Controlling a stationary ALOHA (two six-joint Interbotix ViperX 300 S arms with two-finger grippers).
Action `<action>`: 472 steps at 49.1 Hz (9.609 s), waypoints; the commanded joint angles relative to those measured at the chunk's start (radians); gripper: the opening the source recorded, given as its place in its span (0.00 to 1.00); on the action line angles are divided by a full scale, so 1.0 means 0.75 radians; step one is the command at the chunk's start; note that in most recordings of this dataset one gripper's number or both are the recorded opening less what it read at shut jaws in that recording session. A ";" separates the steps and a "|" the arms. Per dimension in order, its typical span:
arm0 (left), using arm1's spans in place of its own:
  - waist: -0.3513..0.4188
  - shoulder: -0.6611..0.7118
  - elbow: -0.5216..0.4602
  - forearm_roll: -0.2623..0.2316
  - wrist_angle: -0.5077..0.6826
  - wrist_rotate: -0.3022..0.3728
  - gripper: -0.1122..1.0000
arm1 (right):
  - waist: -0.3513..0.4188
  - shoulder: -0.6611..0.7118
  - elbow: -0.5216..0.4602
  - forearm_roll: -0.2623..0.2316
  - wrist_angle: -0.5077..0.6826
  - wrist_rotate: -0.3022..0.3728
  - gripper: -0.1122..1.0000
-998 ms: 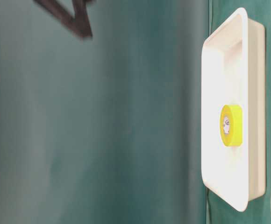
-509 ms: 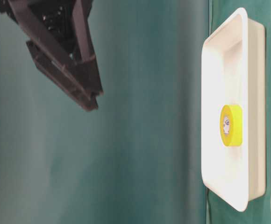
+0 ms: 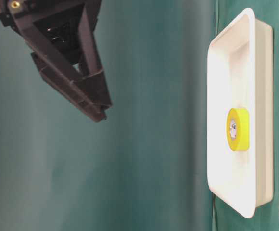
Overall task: Pick up the tape from a random location and place it into the white case.
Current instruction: 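Move the open right gripper over the black tape roll, then lower the right gripper into the black roll's hole and close, then lift the black tape roll with the right gripper, then carry the black roll over the white tray with the right gripper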
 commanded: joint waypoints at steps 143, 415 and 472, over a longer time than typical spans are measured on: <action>-0.002 0.012 -0.010 -0.002 -0.004 -0.006 0.99 | 0.002 0.612 -0.366 0.004 0.610 0.184 0.93; 0.004 0.016 -0.010 0.000 -0.004 0.000 0.99 | -0.532 0.292 -0.747 -0.094 1.293 0.108 0.32; 0.008 0.016 -0.010 0.000 -0.004 -0.002 0.99 | -0.648 0.295 -0.747 -0.094 1.297 0.084 0.32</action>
